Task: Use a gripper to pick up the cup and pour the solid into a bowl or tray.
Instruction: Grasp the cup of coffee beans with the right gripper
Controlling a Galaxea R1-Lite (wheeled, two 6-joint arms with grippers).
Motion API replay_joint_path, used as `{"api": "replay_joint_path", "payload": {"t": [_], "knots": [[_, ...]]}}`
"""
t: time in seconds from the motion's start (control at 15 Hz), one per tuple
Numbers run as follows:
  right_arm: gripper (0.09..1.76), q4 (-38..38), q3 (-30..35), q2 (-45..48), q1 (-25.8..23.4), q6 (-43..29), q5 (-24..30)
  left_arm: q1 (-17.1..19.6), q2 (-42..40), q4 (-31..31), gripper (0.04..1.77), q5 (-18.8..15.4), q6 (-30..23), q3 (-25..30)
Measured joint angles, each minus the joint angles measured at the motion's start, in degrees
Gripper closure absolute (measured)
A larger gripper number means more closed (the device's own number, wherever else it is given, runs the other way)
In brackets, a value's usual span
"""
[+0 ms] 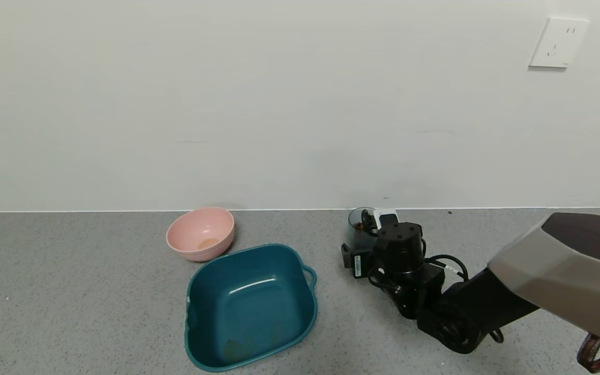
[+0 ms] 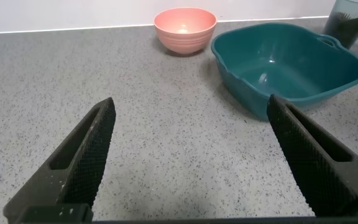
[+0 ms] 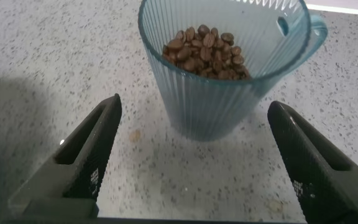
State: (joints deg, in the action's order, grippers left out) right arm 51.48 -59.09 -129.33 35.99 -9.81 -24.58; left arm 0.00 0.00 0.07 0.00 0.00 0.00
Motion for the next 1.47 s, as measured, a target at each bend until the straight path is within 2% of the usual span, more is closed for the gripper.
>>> {"api": "replay_joint_path", "payload": {"t": [0.4,0.93,1.47], "knots": [[0.14,0.13,-5.51,-4.57,0.01,0.11,-3.45,0.0,0.0,0.02,0.06,0.0,0.0,0.0],[0.14,5.16,-8.89,-9.03,-1.48,3.8,-3.47,0.0,0.0,0.02,0.06,0.0,0.0,0.0],[0.14,5.24,-10.31,-10.3,-1.9,4.72,-3.5,0.0,0.0,0.02,0.06,0.0,0.0,0.0]]}}
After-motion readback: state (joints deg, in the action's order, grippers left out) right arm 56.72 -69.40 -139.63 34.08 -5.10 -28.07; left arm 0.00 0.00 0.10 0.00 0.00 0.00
